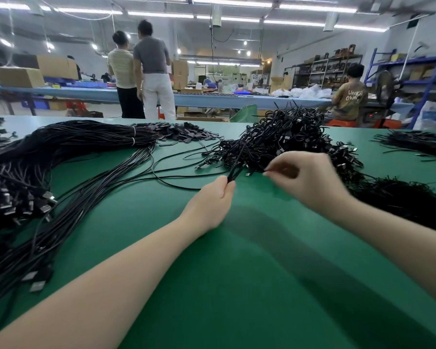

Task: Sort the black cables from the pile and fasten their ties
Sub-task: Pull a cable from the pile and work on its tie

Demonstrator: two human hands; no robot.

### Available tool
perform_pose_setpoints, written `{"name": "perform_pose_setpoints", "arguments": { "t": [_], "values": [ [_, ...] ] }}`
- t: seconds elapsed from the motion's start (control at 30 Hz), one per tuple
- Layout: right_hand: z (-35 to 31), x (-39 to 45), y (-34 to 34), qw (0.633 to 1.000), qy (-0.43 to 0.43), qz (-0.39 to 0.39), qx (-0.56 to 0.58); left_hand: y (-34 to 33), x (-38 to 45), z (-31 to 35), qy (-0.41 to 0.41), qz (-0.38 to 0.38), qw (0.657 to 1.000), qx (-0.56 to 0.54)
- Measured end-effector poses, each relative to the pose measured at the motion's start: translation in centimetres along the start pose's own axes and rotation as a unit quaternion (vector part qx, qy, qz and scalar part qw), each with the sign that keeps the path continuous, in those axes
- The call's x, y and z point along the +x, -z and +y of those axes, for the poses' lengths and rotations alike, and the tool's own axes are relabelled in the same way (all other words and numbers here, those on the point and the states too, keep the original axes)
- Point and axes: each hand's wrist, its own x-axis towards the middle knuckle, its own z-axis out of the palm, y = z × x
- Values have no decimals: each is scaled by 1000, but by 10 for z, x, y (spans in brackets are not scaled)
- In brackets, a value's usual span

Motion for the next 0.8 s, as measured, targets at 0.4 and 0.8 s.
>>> {"name": "perform_pose_setpoints", "arguments": {
  "t": [0.4, 0.8],
  "values": [
    [-22, -11, -67, 993, 22, 91, 72, -4, 2, -5, -50, -62, 991, 107],
    [-31, -15, -67, 990, 43, 111, 75, -3, -2, 2, -35, -44, 985, 160]
  ]
}}
